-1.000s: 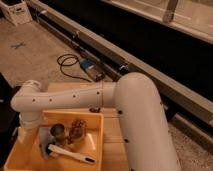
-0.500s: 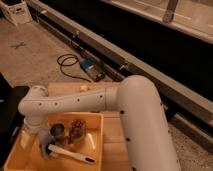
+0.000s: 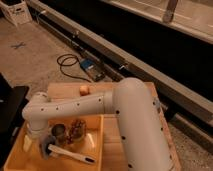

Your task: Place towel in table surface

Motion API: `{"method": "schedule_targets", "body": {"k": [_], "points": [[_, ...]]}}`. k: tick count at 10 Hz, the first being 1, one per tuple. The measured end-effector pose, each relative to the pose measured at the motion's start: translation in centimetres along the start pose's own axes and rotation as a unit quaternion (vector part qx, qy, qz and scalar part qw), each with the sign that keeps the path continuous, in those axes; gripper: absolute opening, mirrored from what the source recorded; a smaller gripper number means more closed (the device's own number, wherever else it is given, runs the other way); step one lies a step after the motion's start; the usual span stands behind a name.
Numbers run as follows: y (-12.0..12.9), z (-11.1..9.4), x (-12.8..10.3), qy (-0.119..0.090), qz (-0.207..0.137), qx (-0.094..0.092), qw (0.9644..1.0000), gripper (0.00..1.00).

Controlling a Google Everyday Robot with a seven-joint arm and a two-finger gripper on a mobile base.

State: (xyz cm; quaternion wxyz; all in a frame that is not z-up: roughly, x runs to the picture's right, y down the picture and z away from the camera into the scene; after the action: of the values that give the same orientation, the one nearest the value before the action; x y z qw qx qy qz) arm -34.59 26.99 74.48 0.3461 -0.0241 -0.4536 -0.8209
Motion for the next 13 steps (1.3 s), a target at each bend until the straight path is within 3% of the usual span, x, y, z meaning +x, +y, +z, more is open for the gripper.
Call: {"method": "schedule_targets", "body": {"k": [2, 3, 8, 10, 13], "points": [[0.0, 1.2, 0.0, -0.013, 0.005, 0.005, 0.9999, 0.78], [-0.2, 1.7, 0.1, -0.019, 0.007, 0.013, 0.9997, 0.70], [0.0, 1.4, 0.0, -0.021, 0.005, 0.011, 0.9997, 0.16], [-0.1, 2.2, 0.0, -0.029, 0.007, 0.015, 0.9995, 0.01], [0.3, 2.4, -0.1, -0.013, 0.015, 0.010, 0.9997, 0.00]]}}
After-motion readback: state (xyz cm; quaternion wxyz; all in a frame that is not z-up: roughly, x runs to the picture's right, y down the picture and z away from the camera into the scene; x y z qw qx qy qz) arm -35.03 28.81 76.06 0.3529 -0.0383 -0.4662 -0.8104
